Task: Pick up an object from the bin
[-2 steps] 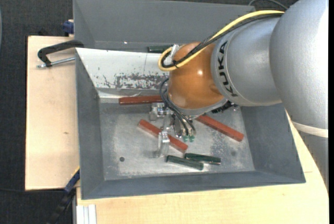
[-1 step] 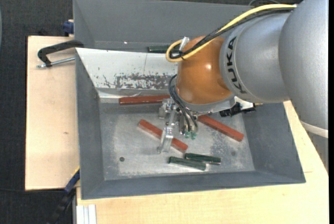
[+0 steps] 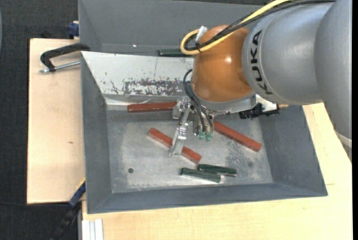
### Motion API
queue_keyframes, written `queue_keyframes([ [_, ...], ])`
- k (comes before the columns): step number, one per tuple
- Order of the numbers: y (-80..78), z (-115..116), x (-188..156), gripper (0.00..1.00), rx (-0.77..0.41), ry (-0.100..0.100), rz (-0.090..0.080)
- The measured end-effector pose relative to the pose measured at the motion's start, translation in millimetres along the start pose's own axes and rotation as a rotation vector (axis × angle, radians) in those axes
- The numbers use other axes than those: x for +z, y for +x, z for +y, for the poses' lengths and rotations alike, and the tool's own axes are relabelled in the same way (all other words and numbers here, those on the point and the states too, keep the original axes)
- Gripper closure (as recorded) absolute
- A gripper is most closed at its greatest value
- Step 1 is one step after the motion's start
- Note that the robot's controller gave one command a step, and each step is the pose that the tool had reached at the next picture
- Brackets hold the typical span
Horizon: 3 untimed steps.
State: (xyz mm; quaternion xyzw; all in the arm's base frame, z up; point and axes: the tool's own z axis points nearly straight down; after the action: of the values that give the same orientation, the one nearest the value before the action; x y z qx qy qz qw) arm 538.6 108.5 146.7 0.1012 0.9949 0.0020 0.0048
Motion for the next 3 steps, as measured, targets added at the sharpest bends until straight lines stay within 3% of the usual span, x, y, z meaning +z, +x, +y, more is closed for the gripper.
queue_keyframes([
  [1,6.0,4.3,76.7,0.00,0.104,0.004,0.010],
  [2,7.9,-3.7,76.2,1.00,0.169,0.004,0.010],
  [3,7.9,-3.7,76.2,1.00,0.170,0.004,0.011],
])
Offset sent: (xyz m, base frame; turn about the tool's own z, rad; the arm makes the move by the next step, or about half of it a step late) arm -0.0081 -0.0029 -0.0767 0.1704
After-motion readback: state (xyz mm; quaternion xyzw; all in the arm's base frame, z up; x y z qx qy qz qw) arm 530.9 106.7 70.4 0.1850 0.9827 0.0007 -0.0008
